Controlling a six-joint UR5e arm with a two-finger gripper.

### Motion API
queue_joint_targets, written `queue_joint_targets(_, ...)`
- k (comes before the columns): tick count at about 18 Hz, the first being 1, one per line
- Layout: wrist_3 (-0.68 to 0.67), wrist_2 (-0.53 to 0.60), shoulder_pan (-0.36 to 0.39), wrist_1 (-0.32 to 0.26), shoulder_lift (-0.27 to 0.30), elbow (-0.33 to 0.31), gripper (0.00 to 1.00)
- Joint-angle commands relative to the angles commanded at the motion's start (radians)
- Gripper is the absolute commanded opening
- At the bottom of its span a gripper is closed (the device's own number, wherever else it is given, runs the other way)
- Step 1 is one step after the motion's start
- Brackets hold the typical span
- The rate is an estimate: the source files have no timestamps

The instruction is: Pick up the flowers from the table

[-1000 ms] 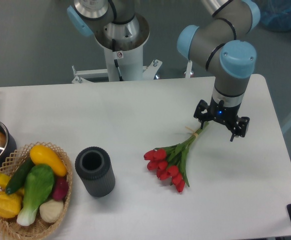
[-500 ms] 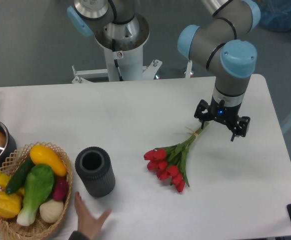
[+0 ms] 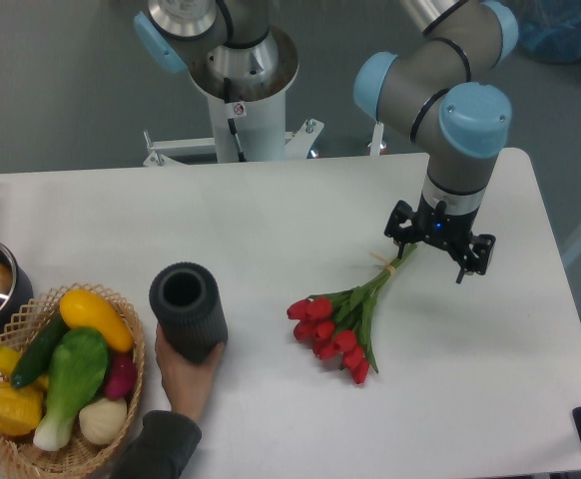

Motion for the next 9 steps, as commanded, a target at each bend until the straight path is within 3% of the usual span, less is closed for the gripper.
queue_joint_targets(6,0.048,0.000,-0.038,0.000,-0.017,-0.048,1.00)
queue_joint_targets(9,0.029,0.002,-0.083,0.026,-0.078,-0.046,1.00)
